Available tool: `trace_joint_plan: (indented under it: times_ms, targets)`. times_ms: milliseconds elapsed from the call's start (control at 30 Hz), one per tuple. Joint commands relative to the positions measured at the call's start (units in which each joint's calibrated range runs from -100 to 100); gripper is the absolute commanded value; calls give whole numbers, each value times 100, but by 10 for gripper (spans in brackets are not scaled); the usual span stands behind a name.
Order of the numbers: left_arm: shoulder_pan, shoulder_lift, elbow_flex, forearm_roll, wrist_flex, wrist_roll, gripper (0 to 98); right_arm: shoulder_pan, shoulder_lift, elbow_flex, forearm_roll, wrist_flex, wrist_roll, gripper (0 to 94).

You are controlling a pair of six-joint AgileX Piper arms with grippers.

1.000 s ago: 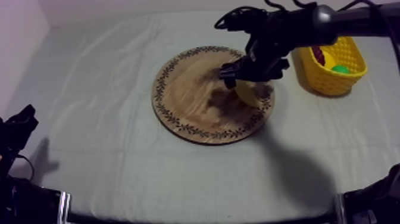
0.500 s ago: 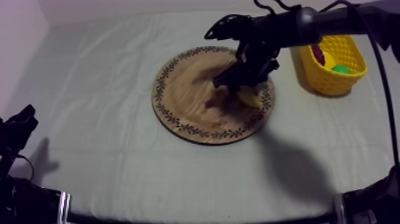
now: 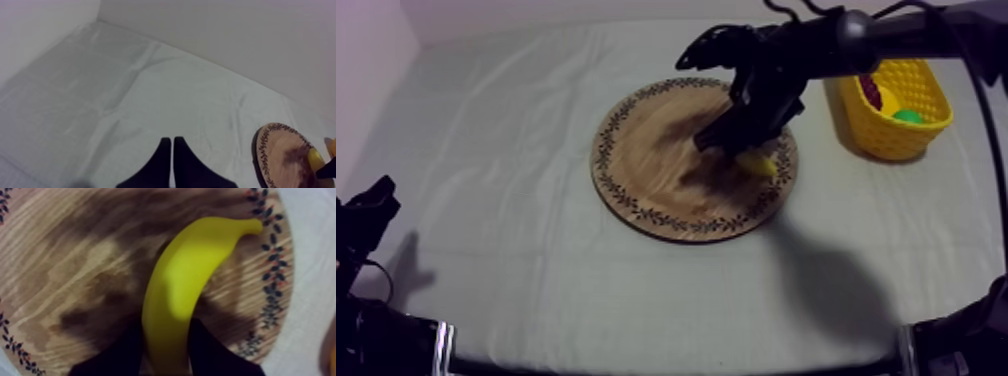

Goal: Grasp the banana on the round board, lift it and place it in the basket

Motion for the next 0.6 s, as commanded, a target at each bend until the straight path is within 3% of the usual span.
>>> trace_joint_plan:
  times_ms: [0, 333, 567]
  targets:
    - [-1, 3, 4, 0, 1, -2, 1, 44, -384, 131, -15, 44, 74, 283]
    - [-1, 3, 4, 0, 1, -2, 1, 503, -2611, 1096, 154, 258, 350, 293]
    - [-1, 3, 4, 0, 1, -2, 1, 1275, -3570, 1451, -24, 360, 947, 293]
